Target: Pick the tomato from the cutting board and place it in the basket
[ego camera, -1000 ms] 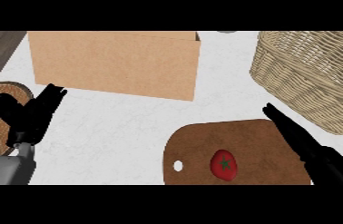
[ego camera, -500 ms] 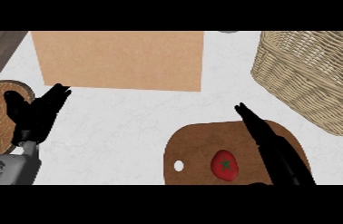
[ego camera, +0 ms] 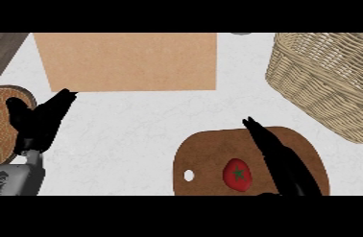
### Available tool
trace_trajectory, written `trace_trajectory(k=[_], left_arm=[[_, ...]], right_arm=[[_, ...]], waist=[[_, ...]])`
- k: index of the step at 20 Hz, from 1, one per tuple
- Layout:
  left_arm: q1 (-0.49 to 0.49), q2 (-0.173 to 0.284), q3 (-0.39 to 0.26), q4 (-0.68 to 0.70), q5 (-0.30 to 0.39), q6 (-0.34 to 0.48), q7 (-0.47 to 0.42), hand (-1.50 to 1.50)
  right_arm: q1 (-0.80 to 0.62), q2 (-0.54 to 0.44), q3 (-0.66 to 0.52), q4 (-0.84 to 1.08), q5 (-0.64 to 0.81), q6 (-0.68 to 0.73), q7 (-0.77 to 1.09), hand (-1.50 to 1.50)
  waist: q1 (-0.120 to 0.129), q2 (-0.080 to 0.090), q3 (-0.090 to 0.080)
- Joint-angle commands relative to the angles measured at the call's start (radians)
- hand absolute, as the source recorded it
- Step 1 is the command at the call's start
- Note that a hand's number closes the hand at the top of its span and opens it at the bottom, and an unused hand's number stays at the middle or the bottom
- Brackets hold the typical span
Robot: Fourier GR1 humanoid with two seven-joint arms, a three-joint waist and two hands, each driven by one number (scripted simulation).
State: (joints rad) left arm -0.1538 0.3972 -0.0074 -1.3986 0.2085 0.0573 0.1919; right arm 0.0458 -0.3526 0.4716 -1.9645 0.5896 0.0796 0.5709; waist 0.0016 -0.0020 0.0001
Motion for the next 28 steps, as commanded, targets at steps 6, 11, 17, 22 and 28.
trace_trajectory(k=[6, 11, 17, 22, 28], left_arm=[[0.017, -0.041, 0.072, 0.001, -0.032, -0.036, -0.033, 0.00], [0.018, -0.080, 0.058, -0.014, -0.079, -0.022, -0.024, 0.00], [-0.074, -0.062, 0.109, 0.085, -0.054, -0.096, -0.026, 0.00], [-0.059, -0.087, 0.108, 0.046, -0.110, -0.060, 0.006, 0.00], [0.001, -0.108, 0.108, -0.030, -0.116, -0.067, 0.021, 0.00]], right_arm=[[0.065, 0.055, -0.035, 0.019, 0.007, 0.026, -0.104, -1.50], [0.150, 0.038, -0.028, -0.019, 0.013, 0.027, -0.204, -1.50], [0.174, 0.047, 0.010, -0.004, 0.122, 0.020, -0.192, -1.50], [0.107, 0.110, -0.001, 0.000, 0.169, 0.056, -0.102, -1.50], [0.038, 0.134, 0.018, 0.144, 0.229, 0.071, -0.144, 1.50]], waist=[[-0.002, 0.002, 0.000], [-0.004, 0.001, 0.000], [-0.008, 0.002, 0.000], [-0.005, 0.002, 0.000], [0.000, 0.002, 0.000]])
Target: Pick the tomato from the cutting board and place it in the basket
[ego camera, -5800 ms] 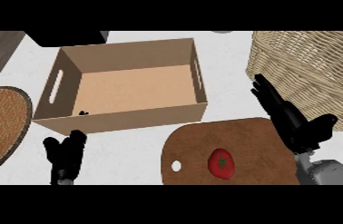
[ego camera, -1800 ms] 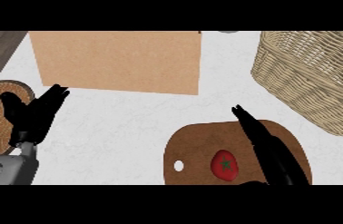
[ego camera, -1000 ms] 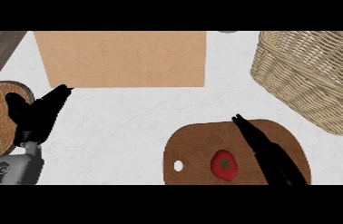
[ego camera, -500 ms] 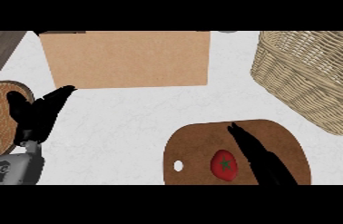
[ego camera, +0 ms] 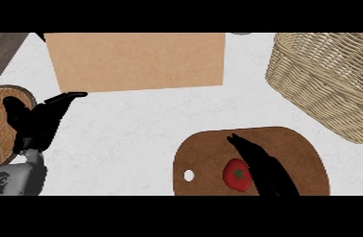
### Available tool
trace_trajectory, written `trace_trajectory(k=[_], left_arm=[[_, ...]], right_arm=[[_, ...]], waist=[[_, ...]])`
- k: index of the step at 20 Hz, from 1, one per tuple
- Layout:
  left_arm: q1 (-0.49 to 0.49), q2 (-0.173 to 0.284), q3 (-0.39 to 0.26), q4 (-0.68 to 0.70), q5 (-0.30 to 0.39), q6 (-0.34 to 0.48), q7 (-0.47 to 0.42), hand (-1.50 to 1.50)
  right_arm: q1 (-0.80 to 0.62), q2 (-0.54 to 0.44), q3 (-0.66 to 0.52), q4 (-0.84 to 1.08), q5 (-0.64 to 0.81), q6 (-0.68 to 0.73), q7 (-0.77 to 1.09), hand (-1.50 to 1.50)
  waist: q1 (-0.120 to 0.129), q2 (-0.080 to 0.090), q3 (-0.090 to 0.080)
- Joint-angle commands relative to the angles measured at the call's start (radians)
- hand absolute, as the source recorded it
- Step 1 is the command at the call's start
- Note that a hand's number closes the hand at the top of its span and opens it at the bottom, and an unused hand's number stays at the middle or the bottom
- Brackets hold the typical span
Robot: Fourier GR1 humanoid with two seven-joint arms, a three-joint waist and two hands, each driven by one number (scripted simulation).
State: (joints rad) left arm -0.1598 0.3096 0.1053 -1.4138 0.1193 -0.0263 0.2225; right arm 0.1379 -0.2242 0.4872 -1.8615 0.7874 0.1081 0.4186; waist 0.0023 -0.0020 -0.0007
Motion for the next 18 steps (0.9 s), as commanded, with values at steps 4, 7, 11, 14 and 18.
trace_trajectory(k=[4, 7, 11, 14, 18], left_arm=[[-0.028, -0.041, -0.020, -0.033, -0.043, 0.030, 0.029, 0.00], [-0.058, -0.032, 0.016, 0.032, -0.039, 0.003, -0.004, 0.00], [-0.003, -0.054, 0.010, -0.035, -0.054, 0.011, 0.011, 0.00], [-0.021, -0.029, 0.041, 0.016, -0.039, -0.019, -0.024, 0.00], [-0.081, -0.028, 0.019, -0.004, -0.033, -0.019, 0.031, 0.00]], right_arm=[[-0.065, 0.025, 0.043, 0.164, 0.104, -0.017, -0.063, 1.50], [-0.029, 0.042, 0.075, 0.046, 0.129, 0.038, 0.011, 1.50], [-0.036, 0.053, 0.064, 0.115, 0.143, 0.015, -0.044, 1.50], [-0.090, 0.148, 0.084, 0.189, 0.195, -0.007, 0.040, 1.50], [-0.291, 0.219, 0.081, 0.305, 0.159, -0.126, 0.397, 1.50]], waist=[[-0.002, 0.002, 0.001], [-0.005, 0.001, 0.001], [-0.003, 0.001, 0.001], [-0.001, 0.002, 0.001], [0.035, 0.011, 0.001]])
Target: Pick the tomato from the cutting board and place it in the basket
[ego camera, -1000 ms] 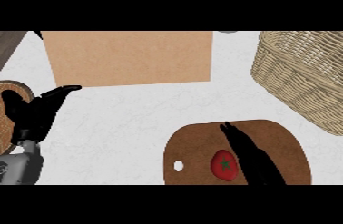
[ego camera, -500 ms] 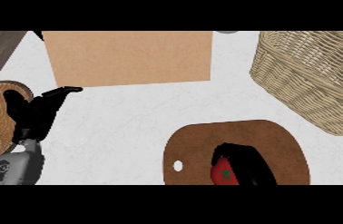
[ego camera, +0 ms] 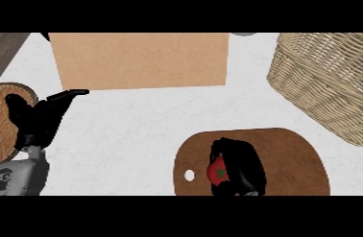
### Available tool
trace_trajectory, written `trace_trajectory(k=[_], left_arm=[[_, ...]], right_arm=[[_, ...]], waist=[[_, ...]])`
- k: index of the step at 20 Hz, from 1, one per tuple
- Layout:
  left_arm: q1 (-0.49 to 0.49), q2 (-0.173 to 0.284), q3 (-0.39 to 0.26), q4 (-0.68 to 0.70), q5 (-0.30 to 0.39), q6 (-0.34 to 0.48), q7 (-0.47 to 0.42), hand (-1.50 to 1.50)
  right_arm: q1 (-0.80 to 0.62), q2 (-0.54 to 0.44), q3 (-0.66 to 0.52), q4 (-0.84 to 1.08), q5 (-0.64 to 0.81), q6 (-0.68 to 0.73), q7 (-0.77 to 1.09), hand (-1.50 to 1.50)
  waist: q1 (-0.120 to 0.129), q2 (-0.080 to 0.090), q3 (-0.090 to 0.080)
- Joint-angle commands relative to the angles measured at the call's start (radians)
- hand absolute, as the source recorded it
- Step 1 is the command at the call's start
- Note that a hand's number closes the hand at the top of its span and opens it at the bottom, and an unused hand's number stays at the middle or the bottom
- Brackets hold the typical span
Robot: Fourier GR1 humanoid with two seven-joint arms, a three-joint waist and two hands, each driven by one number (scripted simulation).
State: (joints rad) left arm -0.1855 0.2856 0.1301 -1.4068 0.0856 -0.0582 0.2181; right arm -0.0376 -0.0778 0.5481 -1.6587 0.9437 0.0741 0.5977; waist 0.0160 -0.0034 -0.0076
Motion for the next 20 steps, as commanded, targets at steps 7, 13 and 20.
trace_trajectory(k=[7, 13, 20], left_arm=[[-0.056, -0.043, -0.047, 0.001, -0.039, 0.029, 0.006, 0.00], [-0.024, -0.044, -0.037, 0.019, -0.021, 0.008, 0.003, 0.00], [-0.053, -0.007, 0.006, 0.036, -0.011, 0.002, 0.014, 0.00]], right_arm=[[-0.350, 0.077, 0.108, 0.221, -0.157, -0.458, 0.440, 1.50], [-0.567, 0.077, 0.158, 0.221, -0.097, -0.726, 0.460, 1.50], [-0.869, 0.077, 0.091, 0.242, 0.073, -0.635, 0.758, 1.50]], waist=[[0.040, 0.014, 0.010], [0.040, 0.008, 0.008], [0.009, -0.003, 0.005]])
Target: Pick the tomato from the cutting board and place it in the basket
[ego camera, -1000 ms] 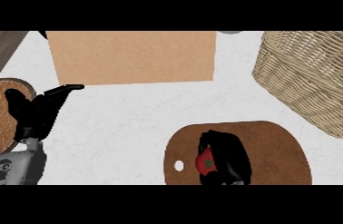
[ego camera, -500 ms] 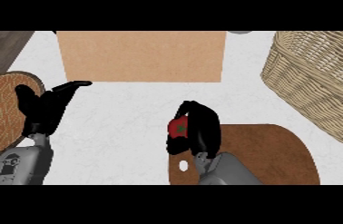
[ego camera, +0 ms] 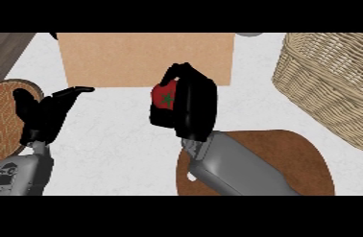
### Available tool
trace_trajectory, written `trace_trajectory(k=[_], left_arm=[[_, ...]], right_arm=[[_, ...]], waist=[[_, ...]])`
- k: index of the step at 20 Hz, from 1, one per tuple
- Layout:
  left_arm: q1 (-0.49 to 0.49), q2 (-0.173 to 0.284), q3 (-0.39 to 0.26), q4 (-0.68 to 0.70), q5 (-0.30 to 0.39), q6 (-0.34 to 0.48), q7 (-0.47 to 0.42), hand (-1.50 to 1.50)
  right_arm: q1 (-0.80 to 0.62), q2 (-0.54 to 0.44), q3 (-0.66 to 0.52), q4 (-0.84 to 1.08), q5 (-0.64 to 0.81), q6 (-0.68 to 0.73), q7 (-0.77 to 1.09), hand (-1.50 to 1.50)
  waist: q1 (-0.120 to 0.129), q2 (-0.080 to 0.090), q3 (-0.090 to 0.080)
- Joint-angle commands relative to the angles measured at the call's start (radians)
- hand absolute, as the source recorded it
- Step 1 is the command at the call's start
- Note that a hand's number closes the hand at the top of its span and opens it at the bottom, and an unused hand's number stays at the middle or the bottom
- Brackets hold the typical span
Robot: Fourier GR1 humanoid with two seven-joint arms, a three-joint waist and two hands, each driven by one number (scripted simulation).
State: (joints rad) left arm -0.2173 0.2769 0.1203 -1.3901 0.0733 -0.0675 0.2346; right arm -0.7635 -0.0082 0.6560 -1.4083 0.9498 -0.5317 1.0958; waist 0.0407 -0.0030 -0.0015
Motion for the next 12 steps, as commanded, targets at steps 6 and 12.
trace_trajectory(k=[6, 12], left_arm=[[0.031, 0.001, 0.009, -0.016, -0.012, 0.009, -0.016, 0.00], [0.020, -0.014, 0.023, -0.001, -0.001, 0.017, -0.010, 0.00]], right_arm=[[-0.270, 0.008, -0.152, 0.066, 0.129, 0.099, 0.323, 1.50], [-0.395, -0.006, -0.339, 0.157, 0.168, 0.181, 0.239, 1.50]], waist=[[-0.025, -0.003, 0.000], [-0.037, 0.000, 0.000]])
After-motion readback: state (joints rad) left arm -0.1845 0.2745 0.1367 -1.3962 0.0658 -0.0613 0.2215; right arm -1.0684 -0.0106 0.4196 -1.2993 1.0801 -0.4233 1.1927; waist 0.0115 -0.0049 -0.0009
